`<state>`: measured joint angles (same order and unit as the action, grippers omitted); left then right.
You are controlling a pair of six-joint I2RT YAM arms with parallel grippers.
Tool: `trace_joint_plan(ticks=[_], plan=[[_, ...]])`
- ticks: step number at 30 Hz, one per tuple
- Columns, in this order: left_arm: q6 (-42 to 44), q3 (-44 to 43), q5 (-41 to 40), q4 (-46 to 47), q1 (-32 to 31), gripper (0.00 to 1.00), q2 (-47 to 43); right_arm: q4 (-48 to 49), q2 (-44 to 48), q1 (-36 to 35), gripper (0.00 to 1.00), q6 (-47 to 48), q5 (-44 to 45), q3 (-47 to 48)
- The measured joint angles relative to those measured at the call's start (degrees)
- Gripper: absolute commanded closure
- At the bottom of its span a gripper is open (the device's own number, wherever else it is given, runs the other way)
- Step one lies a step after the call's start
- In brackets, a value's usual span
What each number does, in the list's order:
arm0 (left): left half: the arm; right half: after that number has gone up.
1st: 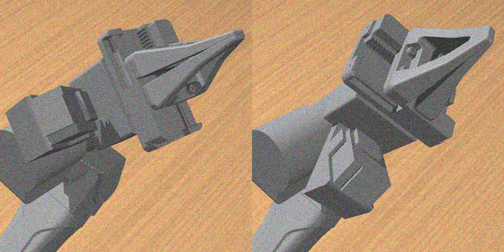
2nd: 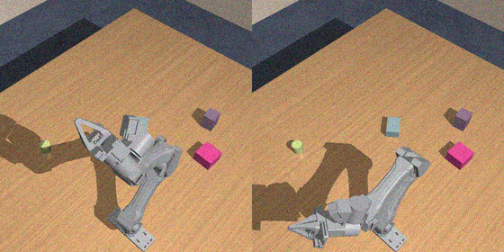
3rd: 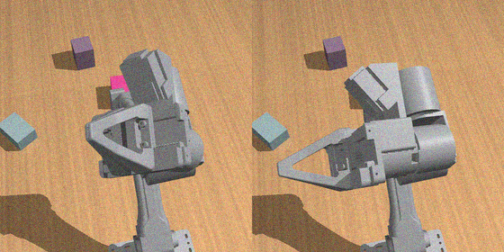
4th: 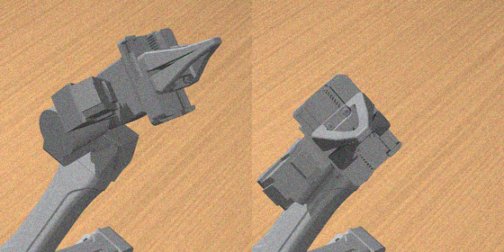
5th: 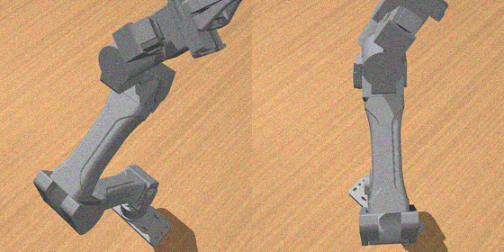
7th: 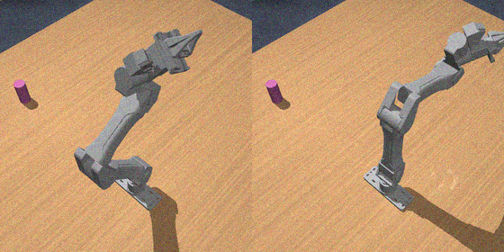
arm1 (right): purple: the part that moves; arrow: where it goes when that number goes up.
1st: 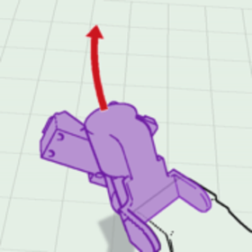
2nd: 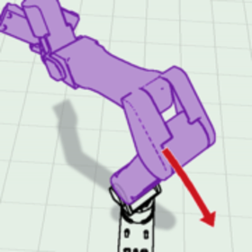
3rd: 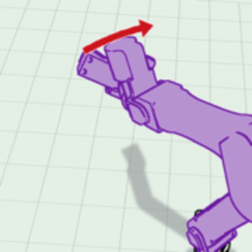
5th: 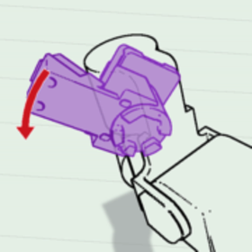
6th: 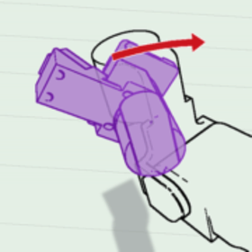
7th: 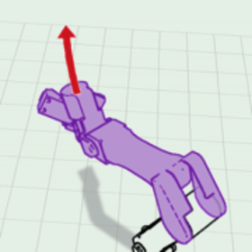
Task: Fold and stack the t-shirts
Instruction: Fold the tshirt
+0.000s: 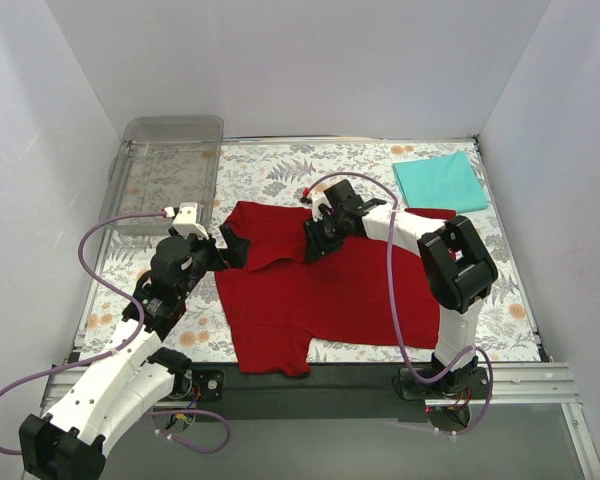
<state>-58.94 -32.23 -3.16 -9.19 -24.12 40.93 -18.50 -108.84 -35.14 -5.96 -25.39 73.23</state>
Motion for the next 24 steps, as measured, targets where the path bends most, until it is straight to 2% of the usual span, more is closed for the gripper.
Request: trace_joint_plan(ticks=[8,24], plan=[[-0.5,0.8,-0.4,-0.2,0.0,0.05,-1.1,0.6,-3.8,-1.0,0.64,-2.3,1.3,0.1],[-0.5,0.8,-0.5,-0.2,0.0,0.05,-1.0,0.7,-4.7,-1.1,0.67,-3.6,1.9,1.3]])
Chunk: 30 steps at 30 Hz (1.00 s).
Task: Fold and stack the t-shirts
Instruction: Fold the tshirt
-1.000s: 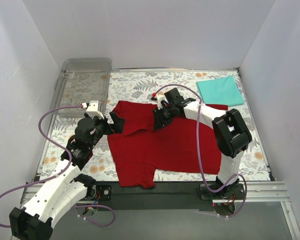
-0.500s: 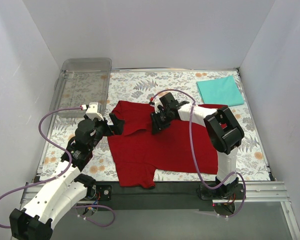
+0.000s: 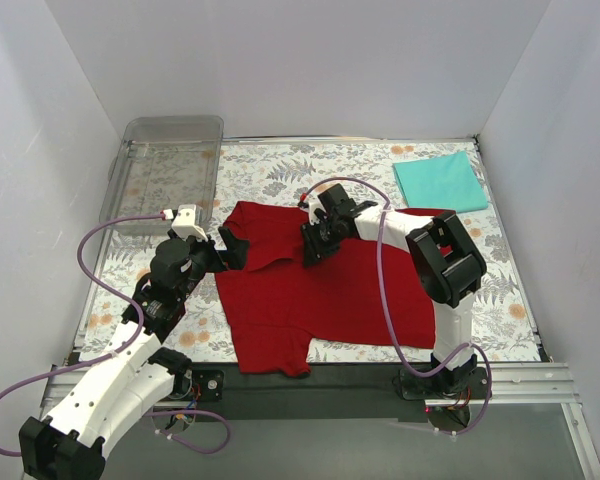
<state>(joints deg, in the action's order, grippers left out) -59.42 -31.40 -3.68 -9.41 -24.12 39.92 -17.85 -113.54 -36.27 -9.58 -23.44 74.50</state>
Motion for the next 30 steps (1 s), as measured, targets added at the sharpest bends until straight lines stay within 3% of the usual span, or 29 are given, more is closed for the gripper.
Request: trace_joint_plan(ticks=[8,18,30], plan=[[0.0,0.0,0.0,0.0,0.0,0.05,0.0,0.0,-0.5,-0.2,0.69,-0.6,0.8,0.9],[0.0,0.1,0.0,0.0,0.0,0.05,0.0,0.0,-1.2,-0.2,0.94,-0.8,1.7,1.2],[0.0,0.1,0.0,0.0,0.0,0.05,0.0,0.0,0.0,-0.2,0.98,0.2,2.3,0.9]])
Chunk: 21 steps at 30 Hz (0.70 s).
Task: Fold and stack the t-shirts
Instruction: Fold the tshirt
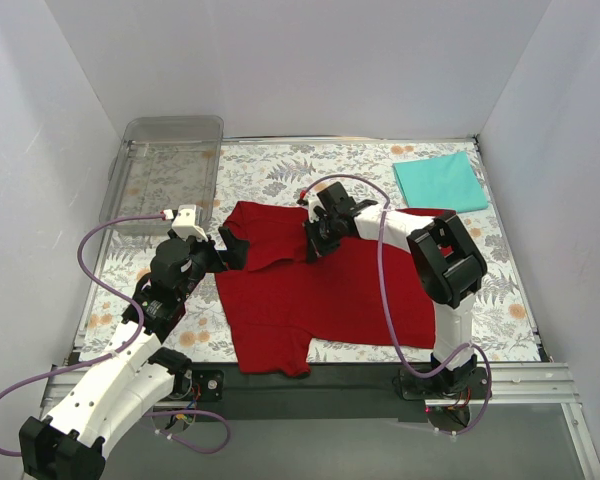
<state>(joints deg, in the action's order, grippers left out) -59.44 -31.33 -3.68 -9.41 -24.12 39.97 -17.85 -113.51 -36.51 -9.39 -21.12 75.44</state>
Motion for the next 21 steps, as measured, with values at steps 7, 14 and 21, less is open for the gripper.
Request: trace_joint_plan(ticks=[7,14,21], plan=[[0.0,0.0,0.0,0.0,0.0,0.05,0.0,0.2,3.1,0.0,0.98,0.7,0.0,-1.1],[0.0,0.0,0.0,0.0,0.0,0.05,0.0,0.4,3.6,0.0,0.98,1.2,0.4,-2.8],[0.0,0.0,0.0,0.0,0.0,0.05,0.0,0.2,4.5,0.0,0.97,2.2,1.6,-4.1]])
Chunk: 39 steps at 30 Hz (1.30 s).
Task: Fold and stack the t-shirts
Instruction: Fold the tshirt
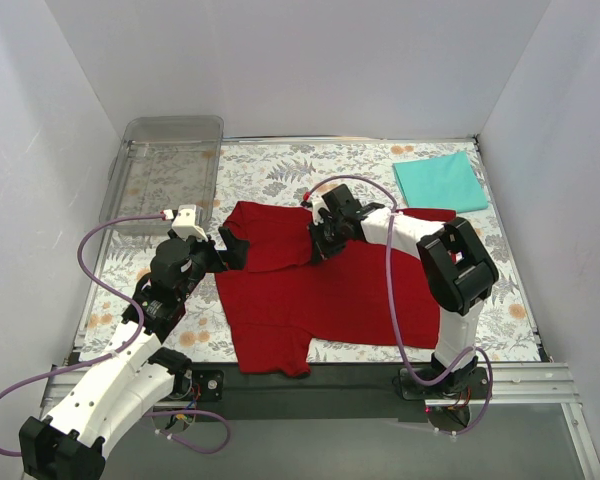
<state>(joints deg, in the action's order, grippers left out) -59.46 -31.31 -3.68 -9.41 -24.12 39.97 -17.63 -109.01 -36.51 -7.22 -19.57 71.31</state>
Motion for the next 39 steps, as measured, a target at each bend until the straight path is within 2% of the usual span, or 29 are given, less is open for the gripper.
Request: trace_joint_plan(ticks=[8,13,16,17,19,20,23,26,29,33,39], plan=[[0.0,0.0,0.0,0.0,0.0,0.05,0.0,0.1,2.6,0.0,0.96,0.5,1.0,-0.7],[0.0,0.0,0.0,0.0,0.0,0.05,0.0,0.2,2.8,0.0,0.87,1.0,1.6,-1.2],[0.0,0.0,0.0,0.0,0.0,0.05,0.0,0.2,3.0,0.0,0.73,1.8,1.9,-1.9],[-0.1,0.0,0.0,0.0,0.0,0.05,0.0,0.0,3.2,0.0,0.6,2.2,2.1,-2.2],[-0.4,0.0,0.0,0.0,0.0,0.05,-0.1,-0.7,4.2,0.0,0.51,3.7,3.1,-2.9],[-0.6,0.0,0.0,-0.1,0.0,0.04,-0.1,-1.2,5.0,0.2,0.43,5.0,3.4,-3.2],[-1.8,0.0,0.4,-0.6,0.0,0.02,-0.8,-3.7,9.1,1.1,0.35,10.9,3.7,-3.6],[-4.4,-0.7,0.9,-2.3,0.0,0.02,-1.3,-7.2,16.4,4.2,0.34,19.1,1.3,-3.6],[-10.0,-3.3,1.2,-6.5,0.0,0.02,-1.2,-10.8,25.3,10.5,0.35,29.3,-3.5,-4.0],[-17.4,-7.6,4.3,-13.5,0.1,0.02,0.7,-14.7,38.3,19.1,0.34,42.6,-7.4,-10.4],[-29.2,-10.0,8.5,-27.2,0.1,0.03,6.0,-25.4,48.3,25.9,0.34,52.5,-7.6,-19.9]])
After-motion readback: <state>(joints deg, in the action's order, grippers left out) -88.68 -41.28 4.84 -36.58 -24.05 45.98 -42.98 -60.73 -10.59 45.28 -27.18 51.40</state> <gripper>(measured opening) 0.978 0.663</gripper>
